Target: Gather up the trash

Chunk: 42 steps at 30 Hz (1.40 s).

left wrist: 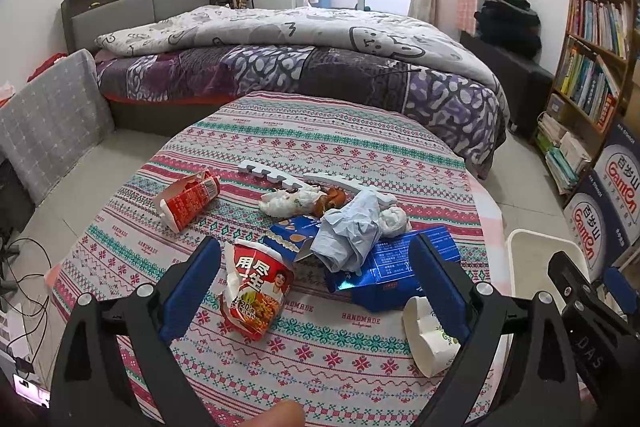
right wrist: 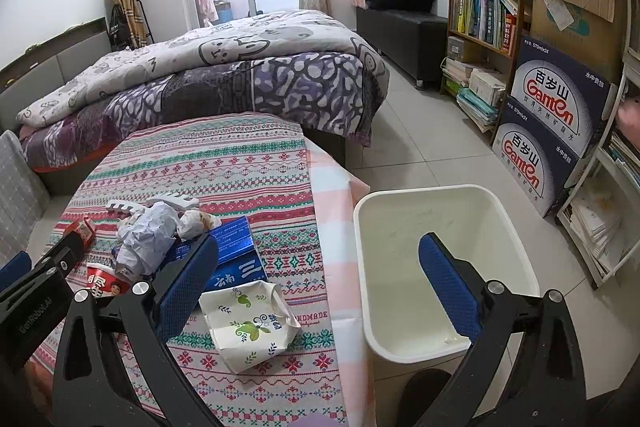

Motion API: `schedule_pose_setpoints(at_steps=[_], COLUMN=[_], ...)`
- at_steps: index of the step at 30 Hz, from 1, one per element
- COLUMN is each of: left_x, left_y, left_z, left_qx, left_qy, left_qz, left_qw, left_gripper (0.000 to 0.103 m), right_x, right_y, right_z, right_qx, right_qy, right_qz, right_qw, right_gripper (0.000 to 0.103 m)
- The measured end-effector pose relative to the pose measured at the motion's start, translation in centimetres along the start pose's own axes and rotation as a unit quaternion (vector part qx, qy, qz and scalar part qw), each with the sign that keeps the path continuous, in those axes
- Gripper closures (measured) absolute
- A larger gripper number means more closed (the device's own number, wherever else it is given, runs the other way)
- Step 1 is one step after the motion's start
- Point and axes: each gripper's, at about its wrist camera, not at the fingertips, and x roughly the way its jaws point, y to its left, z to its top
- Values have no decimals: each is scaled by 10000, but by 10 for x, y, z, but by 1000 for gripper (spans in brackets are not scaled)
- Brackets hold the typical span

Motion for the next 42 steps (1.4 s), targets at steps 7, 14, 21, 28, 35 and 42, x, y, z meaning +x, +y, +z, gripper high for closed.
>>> schedule_pose_setpoints(at_steps=[7,14,21,28,35,42], left_x=[0,3,6,26,58,61], left_y=[1,6,20,39,52,64], left_z=[0,-4,17,58,56,65], left_qx=[-1,-4,-17,603,706,647], left_qy=[1,15,208,364,1027,1033], left_qz=[6,37,100,581,322,261], left_qw=[10000,10000,9997,9958,9917,9922], left_gripper=[11,11,11,11,11,11], right_x=[0,1,15,65,89,107], right_y=[0,5,-4,-3,18,39], right_z=[1,-4,-10,-65,-83,-70], right_qx=[11,24,784,2641,2994,2765], right_qy=[-1,75,1038,2627,2543,2543], right_qz=[5,57,382,721,763,1031], right_qw=[10000,10000,9908,9252,9164,9210], right_gripper=[7,7,7,7,27,71])
